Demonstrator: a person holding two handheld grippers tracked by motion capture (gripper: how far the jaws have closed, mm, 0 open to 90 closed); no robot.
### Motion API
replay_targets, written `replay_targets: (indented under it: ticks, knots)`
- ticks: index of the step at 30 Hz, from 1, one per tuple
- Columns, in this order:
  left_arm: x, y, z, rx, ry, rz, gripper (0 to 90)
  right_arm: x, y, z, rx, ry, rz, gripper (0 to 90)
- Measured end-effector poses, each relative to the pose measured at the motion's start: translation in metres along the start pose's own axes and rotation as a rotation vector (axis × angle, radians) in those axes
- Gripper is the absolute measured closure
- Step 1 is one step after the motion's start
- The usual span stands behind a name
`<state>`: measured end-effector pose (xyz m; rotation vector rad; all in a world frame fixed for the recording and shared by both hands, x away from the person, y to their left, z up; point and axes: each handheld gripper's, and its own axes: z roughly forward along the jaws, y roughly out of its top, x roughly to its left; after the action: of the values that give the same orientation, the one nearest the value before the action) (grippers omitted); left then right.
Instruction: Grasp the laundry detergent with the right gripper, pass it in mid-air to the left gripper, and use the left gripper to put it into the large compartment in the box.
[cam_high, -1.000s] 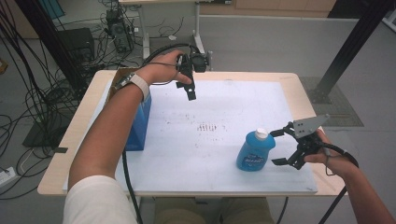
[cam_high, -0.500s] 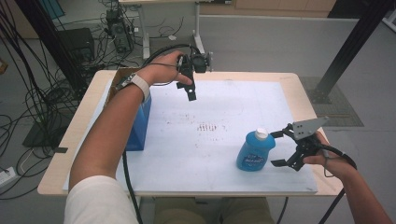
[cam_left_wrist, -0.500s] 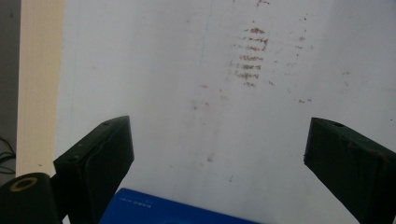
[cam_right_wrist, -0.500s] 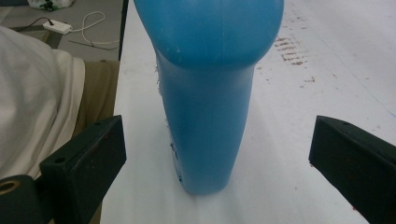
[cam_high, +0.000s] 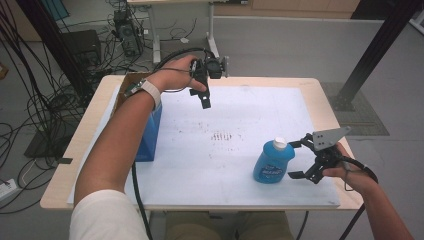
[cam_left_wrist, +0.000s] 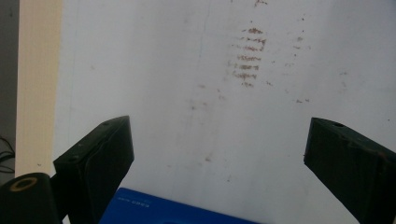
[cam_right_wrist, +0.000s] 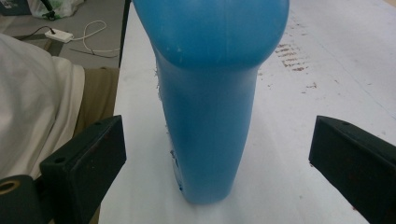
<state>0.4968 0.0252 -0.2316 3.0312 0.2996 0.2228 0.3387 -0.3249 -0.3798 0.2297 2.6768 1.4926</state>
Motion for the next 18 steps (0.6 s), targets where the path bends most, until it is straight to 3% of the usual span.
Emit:
replay_targets:
  ticks: [18]
  knots:
    - [0.0008,0.0007,0.0017,0.002,-0.002,0.001,8.7,0.0,-0.0004,-0.0005,-0.012,-0.005,0.021,1.9]
